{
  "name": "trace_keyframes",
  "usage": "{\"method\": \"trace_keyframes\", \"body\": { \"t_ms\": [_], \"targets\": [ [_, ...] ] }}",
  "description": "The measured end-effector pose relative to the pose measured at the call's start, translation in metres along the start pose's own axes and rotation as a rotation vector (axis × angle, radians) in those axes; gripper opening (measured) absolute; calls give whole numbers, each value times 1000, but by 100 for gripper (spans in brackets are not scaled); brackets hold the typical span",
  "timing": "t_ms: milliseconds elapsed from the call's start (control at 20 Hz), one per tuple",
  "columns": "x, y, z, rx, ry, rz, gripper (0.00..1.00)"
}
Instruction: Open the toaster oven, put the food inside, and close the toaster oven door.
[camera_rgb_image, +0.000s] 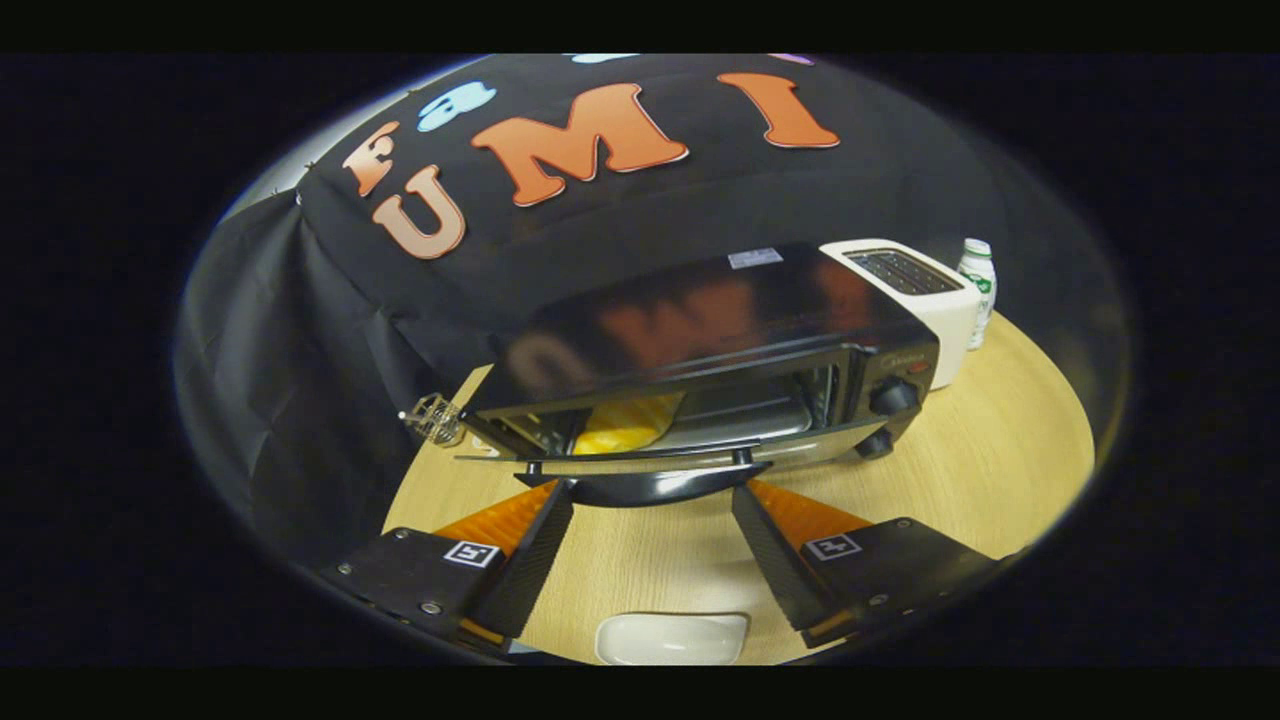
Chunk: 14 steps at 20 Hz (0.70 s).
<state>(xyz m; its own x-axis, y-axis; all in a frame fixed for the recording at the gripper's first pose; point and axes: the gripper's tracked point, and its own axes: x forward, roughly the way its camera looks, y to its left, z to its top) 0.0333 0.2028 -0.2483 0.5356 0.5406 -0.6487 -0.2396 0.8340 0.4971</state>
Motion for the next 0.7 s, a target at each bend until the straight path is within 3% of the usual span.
{"method": "trace_keyframes", "body": {
  "t_ms": [150,350,700],
  "targets": [
    [11,-3,12,-105,12,-52,94],
    [0,4,10,-127,2,-61,94],
    [-78,21,81,-189,-283,-74,94]
  ]
}}
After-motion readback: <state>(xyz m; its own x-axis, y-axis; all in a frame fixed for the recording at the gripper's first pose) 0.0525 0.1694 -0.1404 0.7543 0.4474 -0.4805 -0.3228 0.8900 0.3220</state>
